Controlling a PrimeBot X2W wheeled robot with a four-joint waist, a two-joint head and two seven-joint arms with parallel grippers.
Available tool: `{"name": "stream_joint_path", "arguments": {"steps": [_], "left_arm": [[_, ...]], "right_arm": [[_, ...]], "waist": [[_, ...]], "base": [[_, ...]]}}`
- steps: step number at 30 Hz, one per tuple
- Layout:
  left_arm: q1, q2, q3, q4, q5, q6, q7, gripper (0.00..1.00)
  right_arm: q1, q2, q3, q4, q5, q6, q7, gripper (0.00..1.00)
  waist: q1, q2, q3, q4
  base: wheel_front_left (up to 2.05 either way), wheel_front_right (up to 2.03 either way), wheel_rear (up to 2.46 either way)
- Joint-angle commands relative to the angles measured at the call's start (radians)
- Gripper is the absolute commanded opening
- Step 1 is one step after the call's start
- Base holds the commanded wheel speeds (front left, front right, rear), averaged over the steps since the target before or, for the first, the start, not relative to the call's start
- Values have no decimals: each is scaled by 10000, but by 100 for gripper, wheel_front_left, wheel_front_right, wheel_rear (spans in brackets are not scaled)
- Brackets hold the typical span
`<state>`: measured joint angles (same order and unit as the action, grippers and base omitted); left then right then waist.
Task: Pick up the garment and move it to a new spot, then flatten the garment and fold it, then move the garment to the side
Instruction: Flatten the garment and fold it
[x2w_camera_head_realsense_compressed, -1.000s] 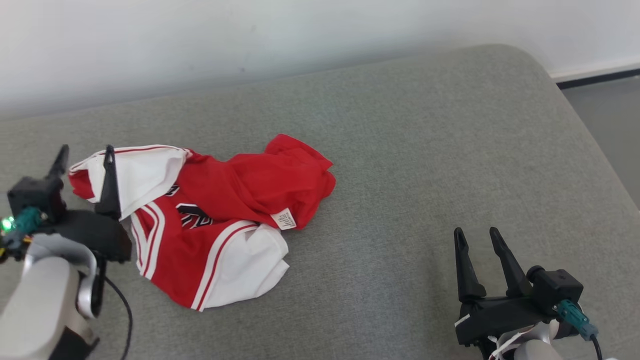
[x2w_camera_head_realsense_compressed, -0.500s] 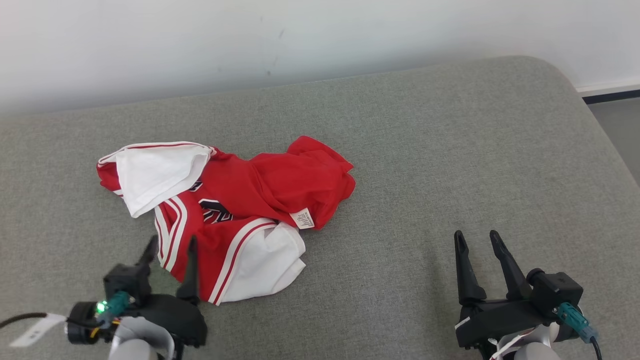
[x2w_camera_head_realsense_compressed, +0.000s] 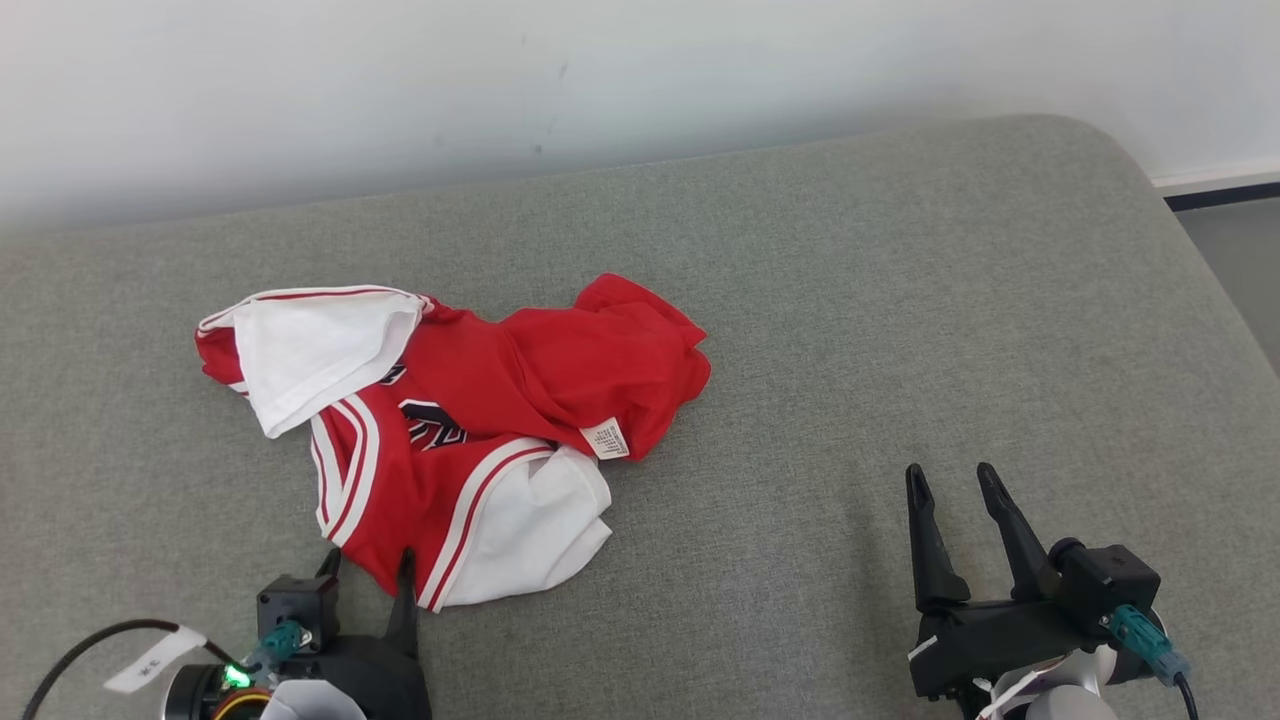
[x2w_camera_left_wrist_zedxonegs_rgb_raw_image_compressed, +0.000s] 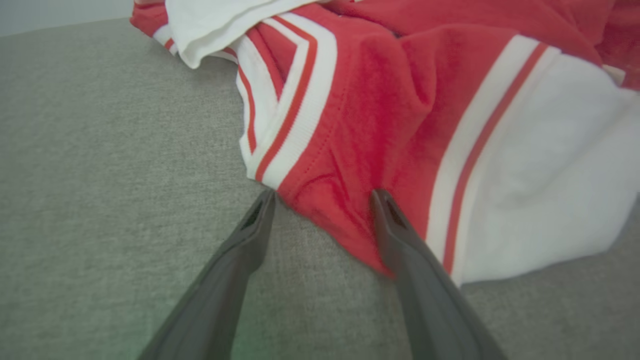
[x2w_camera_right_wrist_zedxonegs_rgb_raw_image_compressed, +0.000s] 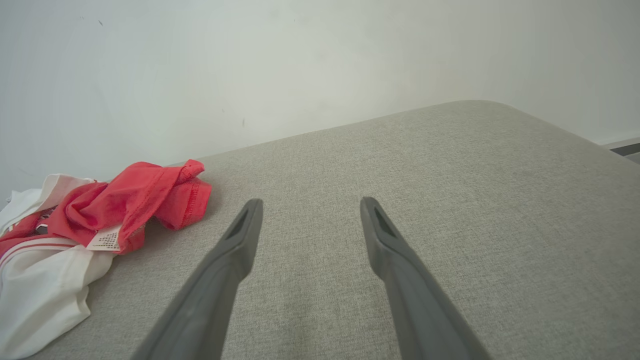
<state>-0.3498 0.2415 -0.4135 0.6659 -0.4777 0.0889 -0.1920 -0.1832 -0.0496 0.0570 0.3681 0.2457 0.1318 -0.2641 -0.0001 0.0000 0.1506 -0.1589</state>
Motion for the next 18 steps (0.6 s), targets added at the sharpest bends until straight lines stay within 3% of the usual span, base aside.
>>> {"name": "stream_joint_path", "arguments": {"steps": [1,2,3,10,18], "left_arm": [[-53,-57,2,173,-67,-41,-19,100],[-83,-119,38,272,-133,-73,-54,41],[-101,-144,-2,368,-114,-92,-61,0],[-128,-59,91,495,-213,-137,-345,0],[505,642,363,-502,-423,18,-52,0]], "right_arm": [[25,-13,10,-4,-24,-22,-16,100],[47,-13,-6,10,-25,-22,-16,100],[74,-15,-26,25,-30,-22,-16,100],[273,-15,-139,97,-56,-22,-16,100],[537,-17,-219,115,-9,-22,-16,100]], "waist": [[1,0,-18,4],[1,0,-38,16],[1,0,-66,34],[1,0,-400,359],[1,0,-779,814]], "base": [[0,0,0],[0,0,0],[0,0,0],[0,0,0],[0,0,0]]}}
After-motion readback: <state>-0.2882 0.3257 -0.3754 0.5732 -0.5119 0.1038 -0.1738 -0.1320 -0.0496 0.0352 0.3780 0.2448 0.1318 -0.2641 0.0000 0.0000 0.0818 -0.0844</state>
